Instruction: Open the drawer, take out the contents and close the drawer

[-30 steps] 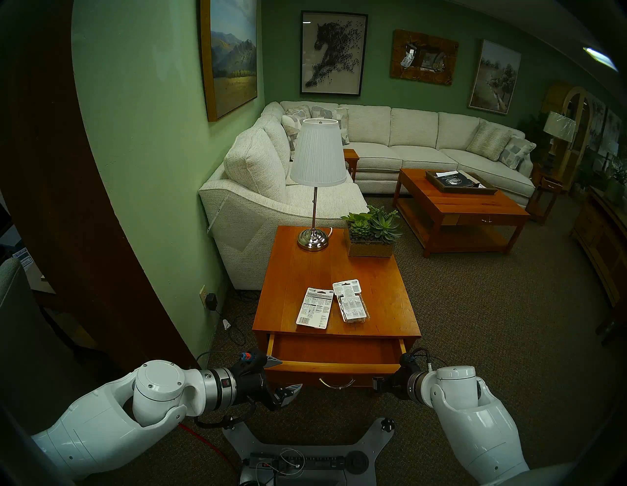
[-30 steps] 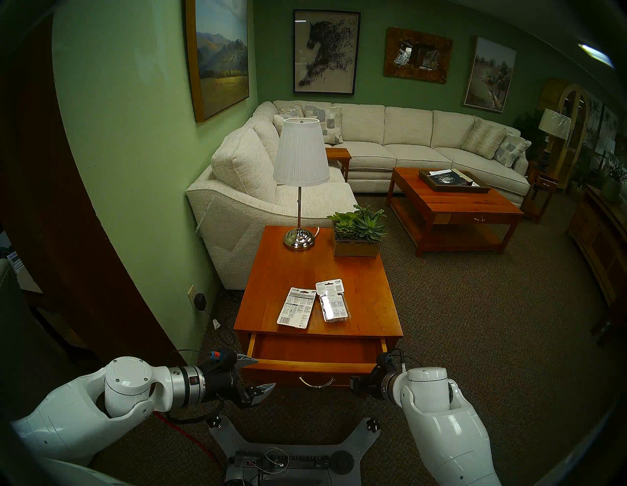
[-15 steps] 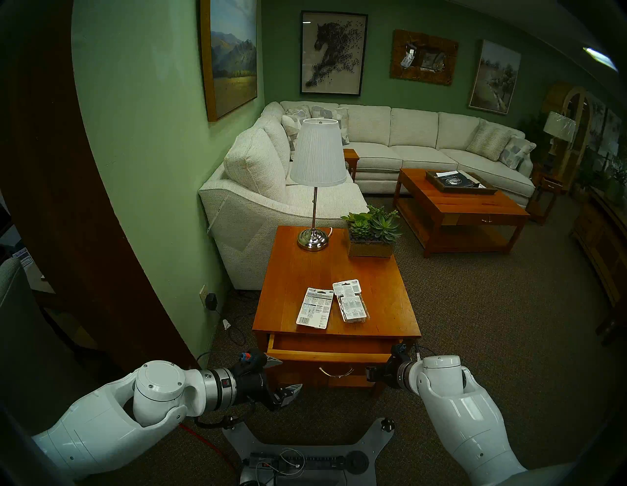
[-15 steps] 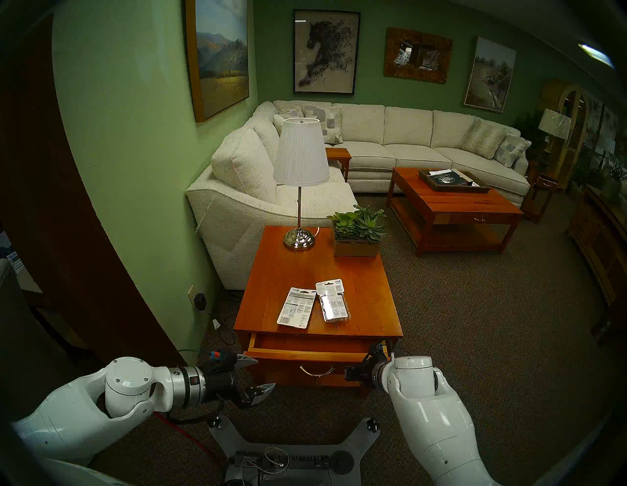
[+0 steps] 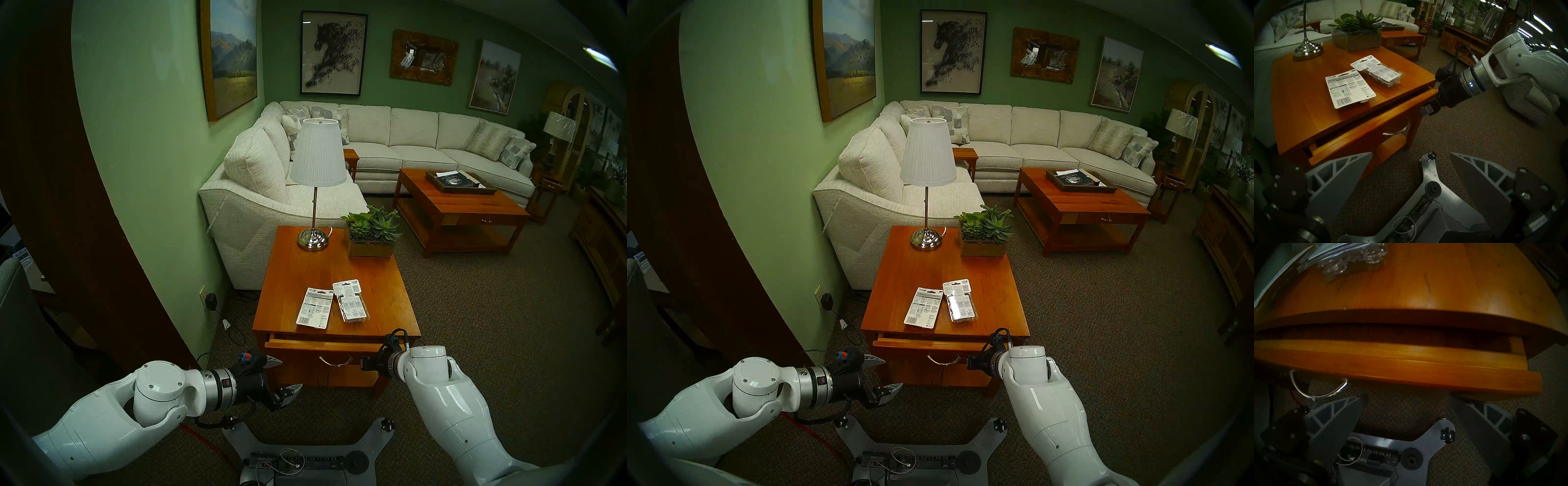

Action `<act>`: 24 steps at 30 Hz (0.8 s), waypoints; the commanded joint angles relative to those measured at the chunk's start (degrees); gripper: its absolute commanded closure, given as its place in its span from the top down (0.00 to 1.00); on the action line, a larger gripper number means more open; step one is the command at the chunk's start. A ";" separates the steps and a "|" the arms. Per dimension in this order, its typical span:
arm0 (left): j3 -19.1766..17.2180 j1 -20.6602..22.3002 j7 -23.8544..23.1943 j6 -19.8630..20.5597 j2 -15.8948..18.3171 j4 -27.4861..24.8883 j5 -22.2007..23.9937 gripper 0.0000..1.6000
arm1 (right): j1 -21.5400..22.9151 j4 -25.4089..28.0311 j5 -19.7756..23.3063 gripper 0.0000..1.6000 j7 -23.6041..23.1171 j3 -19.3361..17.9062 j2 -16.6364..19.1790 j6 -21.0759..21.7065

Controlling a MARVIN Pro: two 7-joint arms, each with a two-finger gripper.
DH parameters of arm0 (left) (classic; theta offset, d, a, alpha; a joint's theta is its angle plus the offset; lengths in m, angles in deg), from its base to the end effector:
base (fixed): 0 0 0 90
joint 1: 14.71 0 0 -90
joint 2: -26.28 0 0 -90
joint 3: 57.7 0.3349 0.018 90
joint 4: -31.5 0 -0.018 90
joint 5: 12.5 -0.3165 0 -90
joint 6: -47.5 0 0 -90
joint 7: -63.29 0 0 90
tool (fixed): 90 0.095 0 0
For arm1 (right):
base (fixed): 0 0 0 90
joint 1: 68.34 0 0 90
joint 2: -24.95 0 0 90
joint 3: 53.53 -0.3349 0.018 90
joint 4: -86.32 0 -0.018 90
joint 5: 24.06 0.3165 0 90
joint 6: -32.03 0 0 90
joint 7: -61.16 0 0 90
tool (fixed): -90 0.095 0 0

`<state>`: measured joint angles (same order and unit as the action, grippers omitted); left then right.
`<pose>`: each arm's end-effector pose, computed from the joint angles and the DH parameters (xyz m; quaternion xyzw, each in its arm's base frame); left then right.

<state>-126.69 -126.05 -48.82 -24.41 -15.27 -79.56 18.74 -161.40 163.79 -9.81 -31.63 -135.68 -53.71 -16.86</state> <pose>0.2309 0.0362 -0.3901 0.8224 -0.3327 0.3744 0.2697 0.3465 -0.0271 -0.5182 -0.9594 -0.0369 -0.2736 0.0578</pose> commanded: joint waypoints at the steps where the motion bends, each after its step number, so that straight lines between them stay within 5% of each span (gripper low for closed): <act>1: -0.45 0.82 -0.09 -0.38 -0.12 -1.17 0.01 1.00 | 7.78 -1.97 -1.07 1.00 0.47 0.23 -1.21 -1.60; 6: -0.49 0.84 -0.11 -0.40 -0.16 -1.24 -0.01 1.00 | 13.40 -7.74 -1.85 1.00 0.87 0.96 -1.71 -1.79; 9: -0.49 0.85 -0.11 -0.40 -0.16 -1.25 -0.01 1.00 | 11.10 -6.29 -2.07 1.00 0.98 0.51 -1.76 -2.71; 16: -0.56 0.88 -0.14 -0.46 -0.13 -1.47 -0.04 1.00 | 14.02 -9.61 -2.88 1.00 0.78 0.12 -1.22 -2.93; 17: -0.59 0.87 -0.15 -0.47 -0.11 -1.55 -0.05 1.00 | 17.79 -13.16 -2.87 1.00 0.63 0.41 -1.04 -1.89; 19: -0.62 0.86 -0.15 -0.49 -0.07 -1.65 -0.06 1.00 | 14.95 -10.50 -3.09 1.00 0.29 -0.58 -0.18 -2.42; 24: -0.72 0.78 -0.15 -0.53 0.07 -1.94 -0.11 1.00 | 16.87 -12.45 -2.47 1.00 -1.84 -0.82 2.01 -0.04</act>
<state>-126.75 -126.02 -48.86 -24.41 -15.39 -79.72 18.73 -151.03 151.31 -12.03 -31.55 -135.06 -55.28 -17.78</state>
